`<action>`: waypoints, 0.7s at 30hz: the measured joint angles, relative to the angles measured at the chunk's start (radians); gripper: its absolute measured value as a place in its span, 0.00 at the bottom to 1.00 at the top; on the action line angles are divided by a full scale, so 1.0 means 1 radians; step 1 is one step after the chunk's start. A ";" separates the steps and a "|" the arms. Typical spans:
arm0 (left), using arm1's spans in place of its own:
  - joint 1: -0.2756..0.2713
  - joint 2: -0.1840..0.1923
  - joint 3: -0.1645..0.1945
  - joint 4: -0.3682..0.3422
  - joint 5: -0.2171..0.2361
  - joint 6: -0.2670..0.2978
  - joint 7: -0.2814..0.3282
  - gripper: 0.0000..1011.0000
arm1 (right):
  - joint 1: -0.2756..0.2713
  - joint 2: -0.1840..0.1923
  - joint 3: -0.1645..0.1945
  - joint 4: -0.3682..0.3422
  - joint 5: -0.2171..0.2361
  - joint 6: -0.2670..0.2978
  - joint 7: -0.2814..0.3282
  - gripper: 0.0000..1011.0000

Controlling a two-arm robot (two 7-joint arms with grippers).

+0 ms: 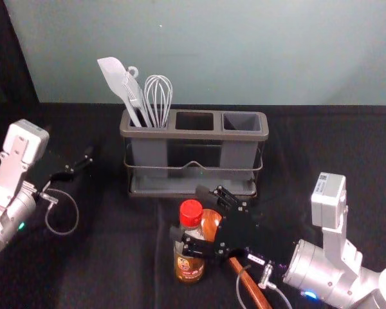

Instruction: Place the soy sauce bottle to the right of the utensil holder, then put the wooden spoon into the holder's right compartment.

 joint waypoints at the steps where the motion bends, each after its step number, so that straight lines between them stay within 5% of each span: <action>1: 0.000 0.000 0.000 0.000 0.000 0.000 0.000 0.99 | 0.000 -0.001 -0.001 0.002 0.000 -0.003 0.000 0.97; 17: 0.000 0.000 0.000 0.000 0.000 0.000 0.000 0.99 | -0.002 -0.012 -0.002 0.005 0.000 -0.014 0.001 0.56; 21: 0.000 0.000 0.000 0.000 0.000 0.000 0.000 0.99 | -0.003 -0.013 -0.001 0.004 0.001 -0.010 -0.003 0.39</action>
